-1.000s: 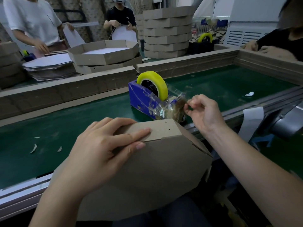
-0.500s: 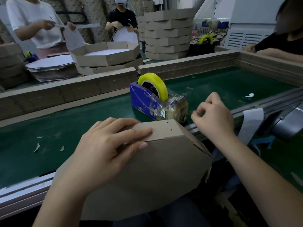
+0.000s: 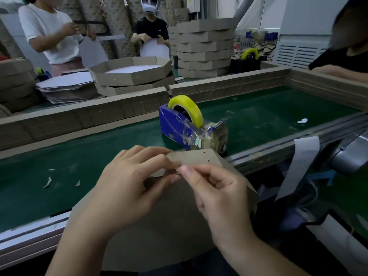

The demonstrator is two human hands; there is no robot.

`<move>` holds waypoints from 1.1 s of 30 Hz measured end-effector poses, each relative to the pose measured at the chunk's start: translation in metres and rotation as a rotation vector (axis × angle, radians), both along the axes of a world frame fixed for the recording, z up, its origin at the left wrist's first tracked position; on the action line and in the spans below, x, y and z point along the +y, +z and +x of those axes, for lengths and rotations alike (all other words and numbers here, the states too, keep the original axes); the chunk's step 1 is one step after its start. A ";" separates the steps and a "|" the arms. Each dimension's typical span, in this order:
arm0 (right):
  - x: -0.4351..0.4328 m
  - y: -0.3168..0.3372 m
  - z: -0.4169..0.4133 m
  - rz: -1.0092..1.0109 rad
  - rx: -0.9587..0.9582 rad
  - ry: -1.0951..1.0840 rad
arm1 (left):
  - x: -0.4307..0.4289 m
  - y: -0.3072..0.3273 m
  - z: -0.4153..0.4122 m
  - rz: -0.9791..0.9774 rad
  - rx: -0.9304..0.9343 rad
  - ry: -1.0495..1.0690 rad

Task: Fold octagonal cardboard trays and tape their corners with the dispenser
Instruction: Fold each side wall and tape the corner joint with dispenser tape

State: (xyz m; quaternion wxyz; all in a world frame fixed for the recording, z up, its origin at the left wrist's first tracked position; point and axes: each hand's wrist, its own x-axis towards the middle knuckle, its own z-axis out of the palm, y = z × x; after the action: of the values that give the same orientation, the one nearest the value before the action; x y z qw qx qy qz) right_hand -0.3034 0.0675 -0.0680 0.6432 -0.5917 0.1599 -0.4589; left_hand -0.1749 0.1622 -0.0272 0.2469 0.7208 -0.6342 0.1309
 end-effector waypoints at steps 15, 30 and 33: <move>0.014 -0.006 0.012 0.481 0.076 -0.005 | 0.004 0.000 0.002 0.021 0.025 -0.008; 0.007 -0.008 -0.003 0.347 0.201 0.112 | 0.009 0.006 0.005 0.123 0.074 -0.030; 0.007 -0.010 -0.003 0.337 0.173 0.126 | 0.008 0.009 0.001 0.093 0.160 0.006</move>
State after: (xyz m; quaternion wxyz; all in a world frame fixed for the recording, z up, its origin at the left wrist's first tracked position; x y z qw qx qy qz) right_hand -0.3063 0.0746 -0.0777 0.7446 -0.5216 0.2517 -0.3320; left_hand -0.1743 0.1700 -0.0180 0.2627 0.7418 -0.6155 0.0439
